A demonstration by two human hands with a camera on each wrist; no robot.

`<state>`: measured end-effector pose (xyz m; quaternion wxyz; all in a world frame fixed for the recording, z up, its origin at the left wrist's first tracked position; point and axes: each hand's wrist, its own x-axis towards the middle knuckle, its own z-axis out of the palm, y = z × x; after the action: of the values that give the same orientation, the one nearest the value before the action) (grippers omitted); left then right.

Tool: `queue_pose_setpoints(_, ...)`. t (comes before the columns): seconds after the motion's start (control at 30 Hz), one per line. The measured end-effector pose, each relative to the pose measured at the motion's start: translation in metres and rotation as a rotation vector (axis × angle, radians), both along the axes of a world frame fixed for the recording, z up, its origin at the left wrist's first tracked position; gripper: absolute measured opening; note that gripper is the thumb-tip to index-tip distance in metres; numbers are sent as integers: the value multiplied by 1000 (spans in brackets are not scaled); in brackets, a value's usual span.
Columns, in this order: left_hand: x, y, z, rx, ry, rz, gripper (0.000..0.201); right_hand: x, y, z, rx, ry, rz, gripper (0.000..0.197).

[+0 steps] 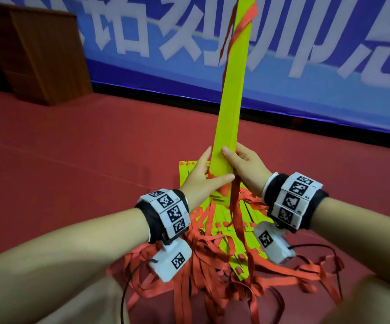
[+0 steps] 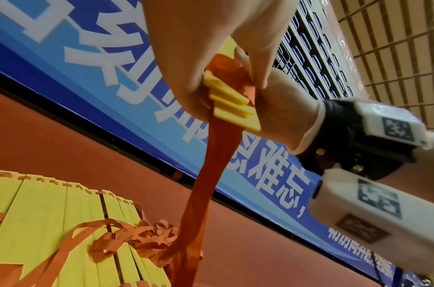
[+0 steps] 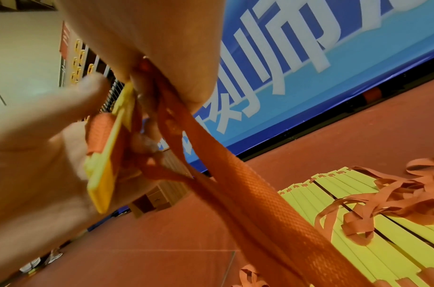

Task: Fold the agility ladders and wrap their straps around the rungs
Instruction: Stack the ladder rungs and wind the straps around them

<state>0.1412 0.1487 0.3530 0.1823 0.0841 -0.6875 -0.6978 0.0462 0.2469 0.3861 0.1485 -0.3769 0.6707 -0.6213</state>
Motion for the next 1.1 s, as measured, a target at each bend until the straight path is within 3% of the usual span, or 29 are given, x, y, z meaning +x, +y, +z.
queue_pose_setpoints(0.2, 2, 1, 13, -123, 68, 44, 58, 6, 5, 13, 55, 121, -41, 18)
queue_pose_setpoints(0.37, 6, -10, 18, -228, 91, 106, 76, -6, 21, 29, 103, 121, -49, 20)
queue_pose_setpoints(0.47, 5, -29, 15, -207, 63, 169, 82, -12, 28, 35, 147, 104, -50, 32)
queue_pose_setpoints(0.8, 0, -58, 12, -315, 22, 213, 77, -13, 28, 33, 382, 40, -19, 14)
queue_pose_setpoints(1.1, -7, -49, 22, -39, -18, 228, 34, -1, 14, 26, 309, 53, 19, 18)
